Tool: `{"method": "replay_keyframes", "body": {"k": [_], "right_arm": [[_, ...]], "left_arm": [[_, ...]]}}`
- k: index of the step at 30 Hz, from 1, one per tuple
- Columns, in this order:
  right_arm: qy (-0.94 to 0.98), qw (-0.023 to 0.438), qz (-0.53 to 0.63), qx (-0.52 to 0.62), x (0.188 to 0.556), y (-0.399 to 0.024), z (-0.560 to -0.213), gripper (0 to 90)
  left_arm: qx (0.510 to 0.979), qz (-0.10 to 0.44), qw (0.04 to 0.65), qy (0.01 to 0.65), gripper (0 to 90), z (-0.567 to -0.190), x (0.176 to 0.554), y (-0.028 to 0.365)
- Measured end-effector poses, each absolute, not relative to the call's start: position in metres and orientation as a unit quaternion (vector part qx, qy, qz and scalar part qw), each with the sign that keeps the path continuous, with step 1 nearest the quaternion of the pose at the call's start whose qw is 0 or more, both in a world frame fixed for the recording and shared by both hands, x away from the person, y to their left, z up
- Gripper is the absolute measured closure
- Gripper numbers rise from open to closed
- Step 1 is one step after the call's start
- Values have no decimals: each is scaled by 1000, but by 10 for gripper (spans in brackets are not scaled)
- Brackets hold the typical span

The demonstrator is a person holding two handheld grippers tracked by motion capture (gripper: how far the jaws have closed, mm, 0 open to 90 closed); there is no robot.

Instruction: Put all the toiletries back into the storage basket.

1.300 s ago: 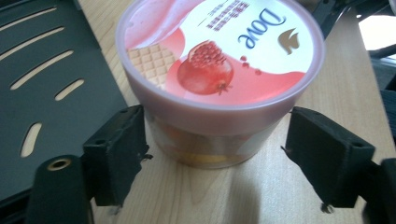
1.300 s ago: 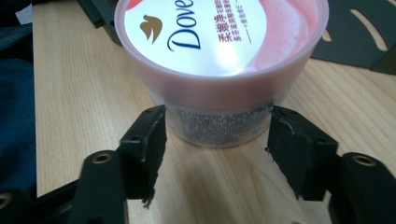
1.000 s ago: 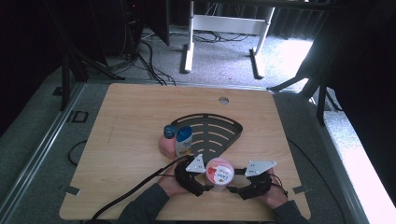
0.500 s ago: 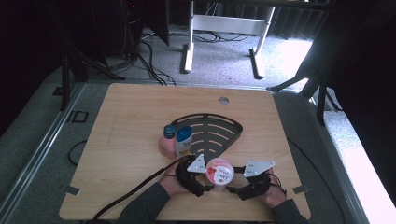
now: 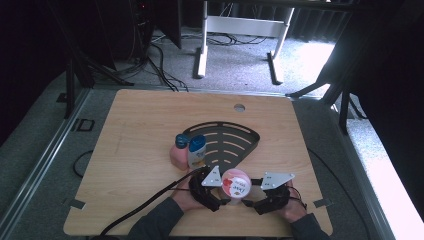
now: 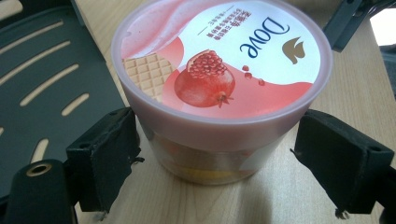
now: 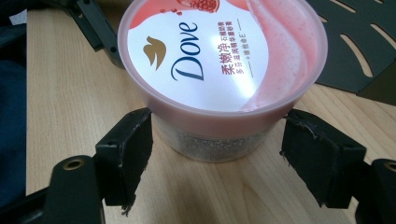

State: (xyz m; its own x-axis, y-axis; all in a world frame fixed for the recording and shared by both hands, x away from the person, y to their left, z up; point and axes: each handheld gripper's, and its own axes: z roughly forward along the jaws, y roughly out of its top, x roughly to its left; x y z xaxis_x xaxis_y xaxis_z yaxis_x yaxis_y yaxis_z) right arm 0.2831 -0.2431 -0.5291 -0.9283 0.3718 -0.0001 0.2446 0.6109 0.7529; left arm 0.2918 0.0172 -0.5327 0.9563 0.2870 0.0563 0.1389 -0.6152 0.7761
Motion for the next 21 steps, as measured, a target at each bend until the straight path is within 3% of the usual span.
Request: {"method": "replay_keyframes", "body": {"k": [21], "right_arm": [[892, 83, 410, 171, 283, -247, -523, 248]], "left_arm": [[895, 84, 420, 121, 140, -526, 294, 14]]}}
